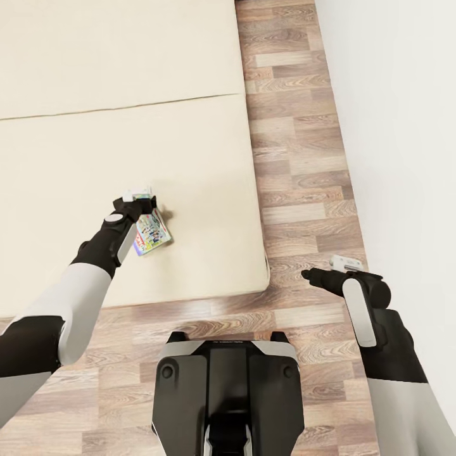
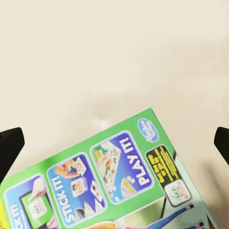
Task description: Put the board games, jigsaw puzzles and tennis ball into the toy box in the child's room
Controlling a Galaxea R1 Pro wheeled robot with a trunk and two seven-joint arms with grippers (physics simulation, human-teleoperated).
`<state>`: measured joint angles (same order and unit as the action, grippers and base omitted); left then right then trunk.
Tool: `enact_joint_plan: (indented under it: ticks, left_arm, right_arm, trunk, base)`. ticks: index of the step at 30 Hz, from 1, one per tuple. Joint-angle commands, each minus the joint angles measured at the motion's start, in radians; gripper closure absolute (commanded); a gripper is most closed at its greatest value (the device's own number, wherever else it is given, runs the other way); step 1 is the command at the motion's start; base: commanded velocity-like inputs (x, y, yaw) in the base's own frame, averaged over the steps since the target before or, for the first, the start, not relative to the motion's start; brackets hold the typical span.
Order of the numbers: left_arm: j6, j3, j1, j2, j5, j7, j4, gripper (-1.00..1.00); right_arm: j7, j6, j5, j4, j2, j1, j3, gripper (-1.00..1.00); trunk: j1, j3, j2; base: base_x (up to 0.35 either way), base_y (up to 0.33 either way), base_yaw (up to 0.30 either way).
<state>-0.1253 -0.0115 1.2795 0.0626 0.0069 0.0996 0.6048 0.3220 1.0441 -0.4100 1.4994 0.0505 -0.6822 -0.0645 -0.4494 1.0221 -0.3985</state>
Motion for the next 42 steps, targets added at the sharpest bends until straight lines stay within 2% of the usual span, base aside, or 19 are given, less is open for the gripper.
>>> enact_joint_plan:
  ticks: [1,42]
  left_arm:
    - [-0.005,-0.002,0.0,0.0,0.001,0.003,0.002,-1.0]
    - [-0.001,-0.008,0.001,-0.006,0.0,0.005,0.002,-1.0]
  right_arm:
    - [0.009,0.003,-0.01,0.001,0.0,0.0,0.0,-1.0]
    - [0.006,0.003,-0.01,-0.001,0.003,0.0,-0.001,-1.0]
  trunk:
    - [-0.001,0.001,-0.002]
    - [-0.001,0.001,-0.002]
  base:
    - [0.0,0.0,0.0]
    - [0.022,0.01,0.0]
